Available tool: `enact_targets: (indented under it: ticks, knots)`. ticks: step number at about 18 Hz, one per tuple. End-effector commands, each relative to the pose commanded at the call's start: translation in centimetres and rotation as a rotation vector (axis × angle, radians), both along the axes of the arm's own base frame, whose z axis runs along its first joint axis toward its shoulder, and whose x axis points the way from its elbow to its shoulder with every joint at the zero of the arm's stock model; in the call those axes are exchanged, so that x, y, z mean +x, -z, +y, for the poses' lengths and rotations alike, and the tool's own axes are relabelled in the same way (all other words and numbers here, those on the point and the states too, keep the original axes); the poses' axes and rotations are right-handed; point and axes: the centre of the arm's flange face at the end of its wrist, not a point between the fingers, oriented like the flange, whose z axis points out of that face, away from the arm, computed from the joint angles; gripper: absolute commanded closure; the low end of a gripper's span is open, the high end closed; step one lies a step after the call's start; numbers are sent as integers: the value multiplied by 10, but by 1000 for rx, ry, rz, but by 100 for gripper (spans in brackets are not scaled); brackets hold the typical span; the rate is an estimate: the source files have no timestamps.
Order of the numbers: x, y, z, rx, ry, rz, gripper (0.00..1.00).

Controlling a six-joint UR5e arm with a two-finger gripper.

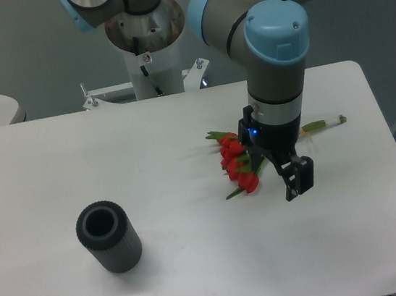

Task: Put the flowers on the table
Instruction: 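Open the gripper and lift it up away from the tulips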

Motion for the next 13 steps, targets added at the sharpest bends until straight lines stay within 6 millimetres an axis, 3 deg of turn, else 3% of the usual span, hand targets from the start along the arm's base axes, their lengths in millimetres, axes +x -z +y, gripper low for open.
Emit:
enact_targets:
  ticks: [13]
  knots:
    - [0, 1, 0, -3, 12, 2, 0]
